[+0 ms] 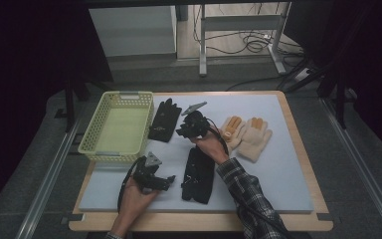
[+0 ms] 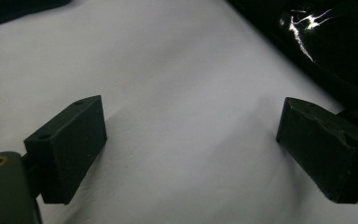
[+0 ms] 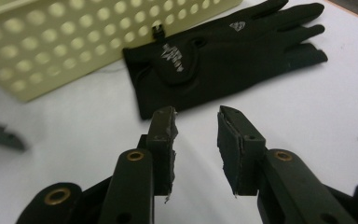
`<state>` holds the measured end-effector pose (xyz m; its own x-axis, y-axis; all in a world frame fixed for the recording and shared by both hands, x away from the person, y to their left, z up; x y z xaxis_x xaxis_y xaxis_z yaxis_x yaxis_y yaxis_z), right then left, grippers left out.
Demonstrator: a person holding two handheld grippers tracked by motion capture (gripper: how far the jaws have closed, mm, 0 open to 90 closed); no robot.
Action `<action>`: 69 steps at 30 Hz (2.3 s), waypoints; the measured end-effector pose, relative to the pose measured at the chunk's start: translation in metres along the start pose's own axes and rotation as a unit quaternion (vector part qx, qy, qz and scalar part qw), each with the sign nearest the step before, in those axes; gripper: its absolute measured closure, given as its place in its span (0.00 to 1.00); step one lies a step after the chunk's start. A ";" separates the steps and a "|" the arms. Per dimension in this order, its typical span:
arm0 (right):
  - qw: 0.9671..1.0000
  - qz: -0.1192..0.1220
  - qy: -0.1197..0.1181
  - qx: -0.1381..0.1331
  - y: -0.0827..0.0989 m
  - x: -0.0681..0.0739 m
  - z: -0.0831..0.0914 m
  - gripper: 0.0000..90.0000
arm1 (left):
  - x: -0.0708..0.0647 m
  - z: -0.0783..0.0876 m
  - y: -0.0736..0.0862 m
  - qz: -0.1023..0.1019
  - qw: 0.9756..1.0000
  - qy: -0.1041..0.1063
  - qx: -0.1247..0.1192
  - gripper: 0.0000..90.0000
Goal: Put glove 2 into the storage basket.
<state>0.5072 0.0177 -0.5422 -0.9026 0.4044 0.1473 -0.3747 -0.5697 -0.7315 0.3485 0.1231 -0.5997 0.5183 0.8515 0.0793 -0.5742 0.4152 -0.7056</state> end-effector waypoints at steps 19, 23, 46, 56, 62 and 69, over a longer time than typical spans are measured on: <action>1.000 -0.019 -0.007 0.015 -0.025 -0.010 -0.067 0.81 | 0.000 0.000 0.000 0.000 1.000 0.000 0.000 0.09; 0.999 -0.032 -0.001 0.023 -0.021 -0.012 -0.073 0.96 | 0.000 0.000 0.000 0.000 1.000 0.000 0.000 0.09; 1.000 0.000 0.003 0.021 0.001 -0.011 -0.039 0.43 | 0.000 0.000 0.000 0.000 1.000 0.001 0.001 0.09; 0.999 -0.017 0.015 0.038 0.002 -0.010 -0.050 0.88 | 0.000 0.000 0.000 0.000 1.000 0.001 0.001 0.09; 0.999 -0.046 0.006 0.021 0.001 -0.010 -0.041 0.90 | 0.000 0.000 0.000 0.000 1.000 0.001 0.001 0.09; 0.999 -0.044 -0.006 -0.016 -0.012 0.003 -0.005 0.90 | 0.000 0.000 0.000 0.000 1.000 0.000 0.001 0.09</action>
<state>0.5099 0.0299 -0.5362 -0.8686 0.4442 0.2197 -0.4463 -0.5083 -0.7365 0.3486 0.1232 -0.5998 0.5188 0.8512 0.0799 -0.5749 0.4166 -0.7042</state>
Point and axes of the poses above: each handheld gripper's, and its own axes: z roughly backward along the jaws, y roughly out of its underside, x roughly to its left, the point moved 7 cm from there along -z, roughly forward along the jaws, and after that the axes turned 10 degrees about -y, right-handed, at the moved point
